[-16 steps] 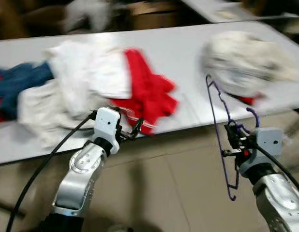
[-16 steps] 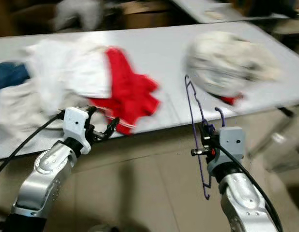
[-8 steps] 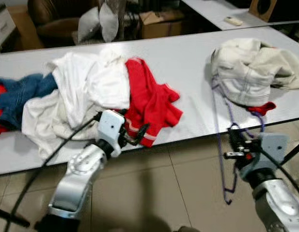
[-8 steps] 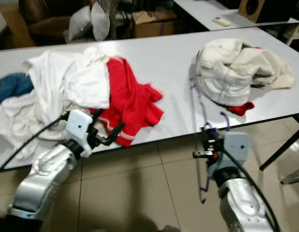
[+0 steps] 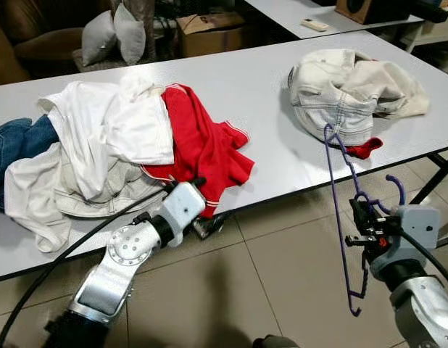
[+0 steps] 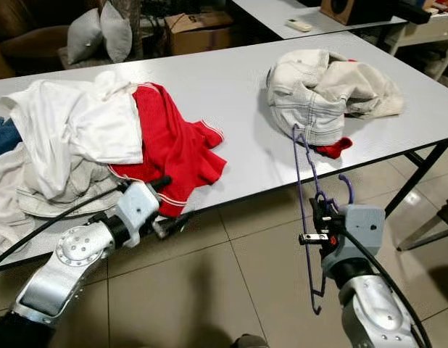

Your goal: Hang hanger

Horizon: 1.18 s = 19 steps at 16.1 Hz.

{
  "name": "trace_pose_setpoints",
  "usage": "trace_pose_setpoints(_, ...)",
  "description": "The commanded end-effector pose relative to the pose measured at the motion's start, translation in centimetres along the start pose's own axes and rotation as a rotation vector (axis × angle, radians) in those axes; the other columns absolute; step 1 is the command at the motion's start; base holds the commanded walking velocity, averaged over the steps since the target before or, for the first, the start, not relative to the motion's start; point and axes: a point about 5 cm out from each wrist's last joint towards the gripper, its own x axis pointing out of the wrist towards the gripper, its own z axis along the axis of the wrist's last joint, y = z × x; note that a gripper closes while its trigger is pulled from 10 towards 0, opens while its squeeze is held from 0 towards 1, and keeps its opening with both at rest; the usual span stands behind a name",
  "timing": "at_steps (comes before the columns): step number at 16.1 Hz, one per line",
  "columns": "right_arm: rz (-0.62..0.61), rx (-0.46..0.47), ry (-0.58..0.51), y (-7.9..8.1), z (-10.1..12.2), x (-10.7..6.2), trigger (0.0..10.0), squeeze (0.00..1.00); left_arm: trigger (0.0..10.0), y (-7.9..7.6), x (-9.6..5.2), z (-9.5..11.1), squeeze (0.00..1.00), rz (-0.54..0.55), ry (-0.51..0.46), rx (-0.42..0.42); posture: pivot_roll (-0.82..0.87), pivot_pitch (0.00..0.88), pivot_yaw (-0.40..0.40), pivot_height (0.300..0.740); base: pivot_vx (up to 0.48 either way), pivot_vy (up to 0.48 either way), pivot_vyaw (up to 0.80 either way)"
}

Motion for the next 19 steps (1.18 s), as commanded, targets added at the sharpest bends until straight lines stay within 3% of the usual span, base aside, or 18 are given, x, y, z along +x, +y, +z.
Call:
trace_pose_setpoints(1,0.02,-0.008,-0.02,0.0,0.6,-0.1,10.0,0.0,10.0,0.1,-0.1,-0.3,0.0,-0.056,0.035,0.094,-0.12,0.05,0.035,0.74,0.0,0.0,0.0)
trace_pose_setpoints(3,0.033,-0.022,-0.02,-0.3,0.7,-0.1,10.0,0.0,10.0,0.6,-0.8,-1.2,0.0,-0.13,0.115,0.249,-0.11,0.048,0.033,0.74,0.0,0.0,0.0)
trace_pose_setpoints(5,0.03,-0.031,-0.021,-0.5,0.7,-0.1,10.0,0.0,10.0,1.1,-1.0,-1.2,0.0,-0.123,0.124,0.305,-0.11,0.047,0.032,0.74,0.0,0.0,0.0)
trace_pose_setpoints(12,0.035,-0.064,-0.033,-0.6,0.9,0.1,10.0,0.0,9.9,1.5,0.4,-2.1,0.0,-0.109,0.131,0.396,-0.12,0.044,0.032,0.74,0.0,0.0,0.0)
trace_pose_setpoints(13,0.033,-0.066,-0.036,-0.6,1.0,0.1,10.0,0.0,6.7,2.0,0.7,-2.0,0.0,-0.083,0.122,0.396,-0.12,0.043,0.03,0.74,0.0,0.0,0.0)
trace_pose_setpoints(14,0.032,-0.069,-0.036,-0.7,1.0,0.1,10.0,0.0,4.3,2.5,1.0,-1.9,0.0,-0.069,0.121,0.41,-0.12,0.043,0.029,0.74,0.0,0.0,0.0)
trace_pose_setpoints(19,0.03,-0.079,-0.038,-0.8,1.1,0.2,10.0,0.0,4.5,4.1,1.5,-1.8,0.0,-0.023,0.132,0.453,-0.12,0.04,0.023,0.74,0.0,0.0,0.0)
